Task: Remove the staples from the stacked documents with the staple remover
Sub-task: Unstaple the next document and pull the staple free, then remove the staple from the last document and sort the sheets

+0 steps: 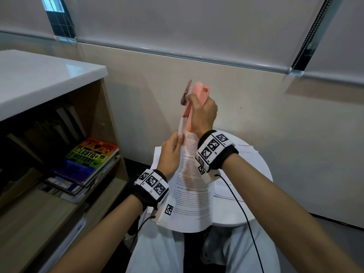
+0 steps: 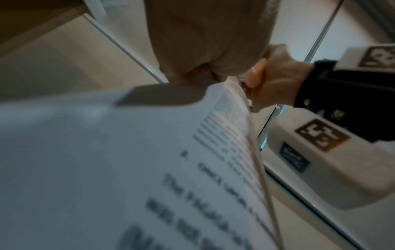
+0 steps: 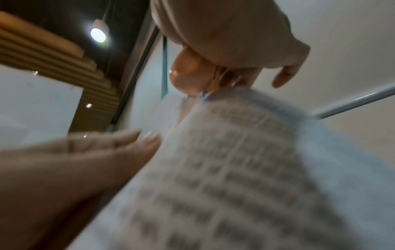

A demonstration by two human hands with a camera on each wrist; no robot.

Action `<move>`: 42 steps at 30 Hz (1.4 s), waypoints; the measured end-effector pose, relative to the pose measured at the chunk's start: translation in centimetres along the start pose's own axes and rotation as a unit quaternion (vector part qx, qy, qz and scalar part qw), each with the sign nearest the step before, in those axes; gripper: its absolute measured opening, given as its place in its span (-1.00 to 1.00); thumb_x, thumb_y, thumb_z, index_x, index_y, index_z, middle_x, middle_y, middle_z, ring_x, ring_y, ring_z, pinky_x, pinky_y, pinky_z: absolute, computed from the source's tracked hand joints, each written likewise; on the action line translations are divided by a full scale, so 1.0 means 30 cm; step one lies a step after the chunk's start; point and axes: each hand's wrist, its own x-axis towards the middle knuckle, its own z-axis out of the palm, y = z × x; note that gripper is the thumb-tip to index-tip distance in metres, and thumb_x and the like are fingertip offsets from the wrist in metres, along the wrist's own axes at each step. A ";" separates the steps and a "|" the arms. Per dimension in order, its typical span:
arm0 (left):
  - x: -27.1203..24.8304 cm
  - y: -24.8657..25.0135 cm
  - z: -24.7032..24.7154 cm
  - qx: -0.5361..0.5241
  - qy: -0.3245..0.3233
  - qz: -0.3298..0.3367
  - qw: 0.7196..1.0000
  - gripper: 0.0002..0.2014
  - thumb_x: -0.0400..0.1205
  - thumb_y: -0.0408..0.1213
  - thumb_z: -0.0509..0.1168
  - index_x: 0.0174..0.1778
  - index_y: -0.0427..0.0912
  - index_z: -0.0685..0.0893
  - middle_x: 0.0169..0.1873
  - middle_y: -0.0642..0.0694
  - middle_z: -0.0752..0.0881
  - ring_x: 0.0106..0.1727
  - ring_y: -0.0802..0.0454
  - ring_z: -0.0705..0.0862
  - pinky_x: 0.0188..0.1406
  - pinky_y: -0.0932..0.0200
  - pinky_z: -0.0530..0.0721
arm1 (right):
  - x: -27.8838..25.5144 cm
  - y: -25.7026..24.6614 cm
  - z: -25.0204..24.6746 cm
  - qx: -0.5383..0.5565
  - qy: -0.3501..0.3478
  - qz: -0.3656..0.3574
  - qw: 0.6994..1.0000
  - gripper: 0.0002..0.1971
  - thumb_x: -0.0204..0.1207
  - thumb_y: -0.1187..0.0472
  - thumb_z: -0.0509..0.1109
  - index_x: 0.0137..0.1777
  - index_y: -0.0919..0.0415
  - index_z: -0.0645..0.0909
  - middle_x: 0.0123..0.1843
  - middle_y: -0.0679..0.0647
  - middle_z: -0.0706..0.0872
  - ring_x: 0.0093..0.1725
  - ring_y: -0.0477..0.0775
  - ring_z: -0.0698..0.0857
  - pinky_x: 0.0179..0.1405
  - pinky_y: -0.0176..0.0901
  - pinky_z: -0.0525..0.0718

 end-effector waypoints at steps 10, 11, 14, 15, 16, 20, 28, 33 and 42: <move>0.050 -0.022 -0.030 -0.073 -0.016 -0.018 0.997 -0.77 0.76 -0.14 0.03 -0.06 -0.03 0.59 -0.26 0.11 0.75 -0.24 0.13 0.71 -0.23 0.12 0.71 | 0.033 0.205 -0.393 0.309 -0.088 0.154 0.934 -0.69 0.36 -0.02 0.39 -0.27 0.28 0.62 -0.39 0.08 0.69 -0.42 0.07 0.69 -0.36 -0.17 0.64; 0.066 -0.032 -0.027 -0.081 -0.012 -0.023 0.996 -0.75 0.76 -0.12 0.03 0.01 -0.09 0.60 -0.17 0.03 0.77 -0.16 0.05 0.73 -0.14 0.04 0.72 | 0.011 0.254 -0.423 0.306 -0.127 0.182 0.926 -0.60 0.21 -0.10 0.49 -0.27 0.29 0.67 -0.35 0.12 0.71 -0.38 0.14 0.70 -0.35 -0.14 0.64; 0.097 -0.042 -0.011 -0.072 0.010 -0.038 0.997 -0.70 0.76 -0.11 0.03 0.09 -0.22 0.58 -0.05 -0.09 0.74 -0.04 0.03 0.71 -0.02 0.03 0.70 | -0.061 0.355 -0.476 0.254 -0.211 0.238 0.914 -0.54 0.14 -0.14 0.52 -0.27 0.31 0.73 -0.19 0.23 0.73 -0.22 0.24 0.67 -0.29 -0.09 0.59; 0.104 -0.042 -0.005 -0.058 0.022 -0.043 0.997 -0.73 0.77 -0.13 0.03 0.03 -0.21 0.56 -0.12 -0.03 0.73 -0.11 0.15 0.70 -0.08 0.16 0.68 | -0.082 0.375 -0.491 0.236 -0.221 0.248 0.913 -0.59 0.23 -0.07 0.44 -0.27 0.34 0.72 -0.16 0.24 0.74 -0.19 0.22 0.69 -0.30 -0.12 0.63; 0.105 -0.045 0.000 -0.039 0.037 -0.052 0.997 -0.75 0.77 -0.15 0.02 -0.03 -0.20 0.54 -0.20 0.02 0.69 -0.20 0.27 0.66 -0.18 0.29 0.63 | -0.108 0.383 -0.506 0.221 -0.232 0.260 0.911 -0.64 0.31 0.00 0.35 -0.27 0.35 0.72 -0.17 0.23 0.76 -0.21 0.17 0.72 -0.30 -0.15 0.66; 0.120 -0.139 0.008 0.075 0.086 -0.093 0.989 -0.88 0.73 -0.15 0.12 0.02 -0.05 0.54 0.02 -0.12 0.67 0.10 0.01 0.58 0.08 0.06 0.60 | -0.153 0.426 -0.566 0.087 -0.259 0.318 0.908 -0.69 0.39 0.10 0.36 -0.08 0.35 0.73 -0.23 0.15 0.73 -0.35 0.05 0.66 -0.37 -0.18 0.59; 0.065 -0.351 -0.009 0.246 -0.012 -0.245 0.938 -0.30 0.40 -0.26 0.56 0.41 -0.28 0.40 0.33 -0.26 0.44 0.36 -0.28 0.45 0.33 -0.15 0.48 | 0.096 0.590 -0.765 -0.119 -0.070 0.363 0.922 -0.87 0.52 0.23 0.39 -0.08 0.32 0.59 -0.26 0.23 0.68 -0.35 0.15 0.63 -0.35 -0.11 0.63; 0.005 -0.472 -0.044 0.342 -0.032 -0.359 0.868 -0.24 0.39 -0.04 0.53 0.41 -0.29 0.36 0.39 -0.31 0.26 0.44 -0.36 0.23 0.40 -0.31 0.38 | 0.203 0.714 -0.794 -0.230 -0.086 0.375 0.894 -0.76 0.45 0.17 0.47 0.02 0.31 0.63 -0.13 0.29 0.74 -0.18 0.25 0.69 -0.11 0.05 0.66; -0.045 -0.540 -0.023 0.346 -0.045 -0.310 0.884 -0.22 0.41 -0.06 0.54 0.47 -0.25 0.34 0.40 -0.24 0.29 0.41 -0.27 0.33 0.38 -0.15 0.40 | 0.189 0.838 -0.696 -0.421 -0.119 0.334 0.835 -0.78 0.40 0.17 0.47 -0.14 0.35 0.60 0.27 0.31 0.60 0.07 0.23 0.62 0.05 -0.06 0.57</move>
